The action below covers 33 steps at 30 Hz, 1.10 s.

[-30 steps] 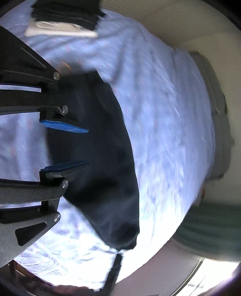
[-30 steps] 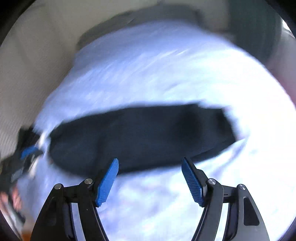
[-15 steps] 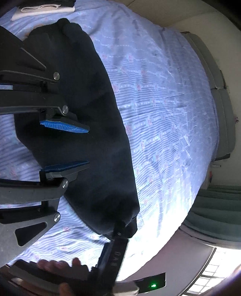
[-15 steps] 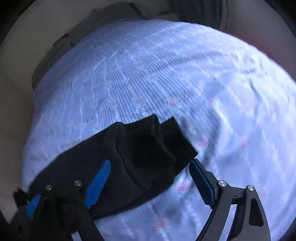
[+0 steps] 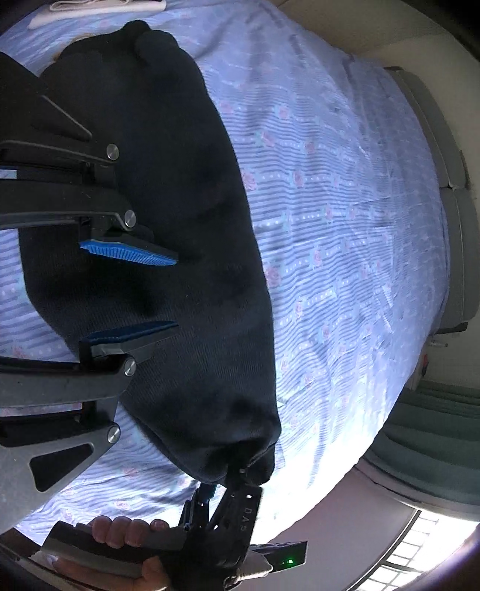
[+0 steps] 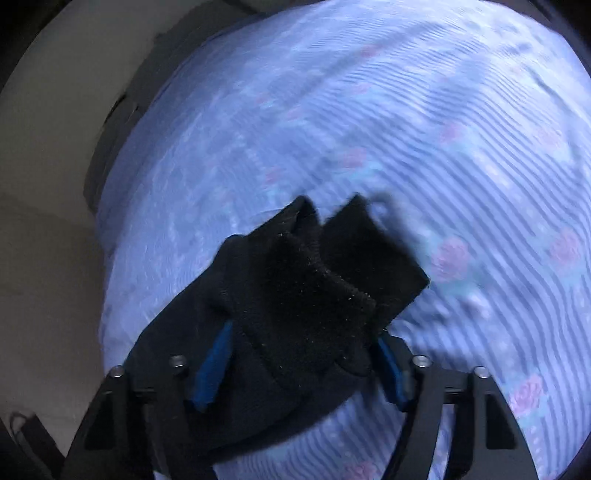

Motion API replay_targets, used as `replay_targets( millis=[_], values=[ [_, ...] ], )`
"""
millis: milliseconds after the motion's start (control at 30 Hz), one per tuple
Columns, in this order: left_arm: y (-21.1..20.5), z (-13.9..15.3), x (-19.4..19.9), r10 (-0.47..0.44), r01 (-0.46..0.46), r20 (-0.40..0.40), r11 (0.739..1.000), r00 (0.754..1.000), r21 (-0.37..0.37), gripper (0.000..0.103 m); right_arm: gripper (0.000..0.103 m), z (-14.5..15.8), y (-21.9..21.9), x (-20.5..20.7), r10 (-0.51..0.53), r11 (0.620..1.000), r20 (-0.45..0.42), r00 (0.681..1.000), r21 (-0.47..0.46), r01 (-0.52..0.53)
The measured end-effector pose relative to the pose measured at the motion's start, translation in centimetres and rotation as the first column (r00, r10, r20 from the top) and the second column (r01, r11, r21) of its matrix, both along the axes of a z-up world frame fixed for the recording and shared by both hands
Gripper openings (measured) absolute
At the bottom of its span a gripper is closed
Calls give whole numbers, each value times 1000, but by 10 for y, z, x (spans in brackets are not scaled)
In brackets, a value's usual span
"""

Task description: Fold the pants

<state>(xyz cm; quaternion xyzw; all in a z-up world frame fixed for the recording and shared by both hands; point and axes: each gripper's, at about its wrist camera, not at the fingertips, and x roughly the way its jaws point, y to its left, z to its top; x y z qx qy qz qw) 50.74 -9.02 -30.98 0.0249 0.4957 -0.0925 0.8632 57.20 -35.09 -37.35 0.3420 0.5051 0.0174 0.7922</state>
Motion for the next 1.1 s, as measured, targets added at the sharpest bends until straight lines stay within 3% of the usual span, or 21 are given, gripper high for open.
replay_targets(
  millis=[133,267,367,500,633,733,800,867,967,1100],
  values=[
    [-4,2,6,-2,2,-13,999,1000,-42,31,37,6,-7,-7,-1,1000,-2,1000,29,1],
    [-17,-5,6,-32,29,-48,998,998,-64,30,33,43,-8,-39,-11,998,55,998,-54,14],
    [-27,-26,4,-51,47,-118,998,992,-42,29,32,65,-1,-54,13,990,86,996,-144,-1],
    [-33,-49,3,-28,25,-147,999,989,-22,29,32,77,7,-58,55,981,93,994,-190,-36],
    [-32,-50,9,4,-9,-175,1000,985,-29,29,32,87,20,-64,98,964,103,990,-258,-68],
    [-17,-24,6,55,-63,-174,997,983,-44,30,32,97,24,-61,111,954,114,987,-290,-74],
    [4,4,-4,127,-130,-138,991,982,-16,43,32,109,28,-63,120,953,135,984,-293,-76],
    [26,25,-14,192,-190,-126,981,973,29,46,32,124,41,-64,146,938,143,979,-334,-91],
    [66,54,-31,255,-253,-91,967,963,25,55,32,143,66,-64,186,917,159,970,-384,-113],
    [123,83,-56,305,-304,-44,952,951,20,56,32,177,113,-72,249,880,216,944,-457,-128]
  ],
)
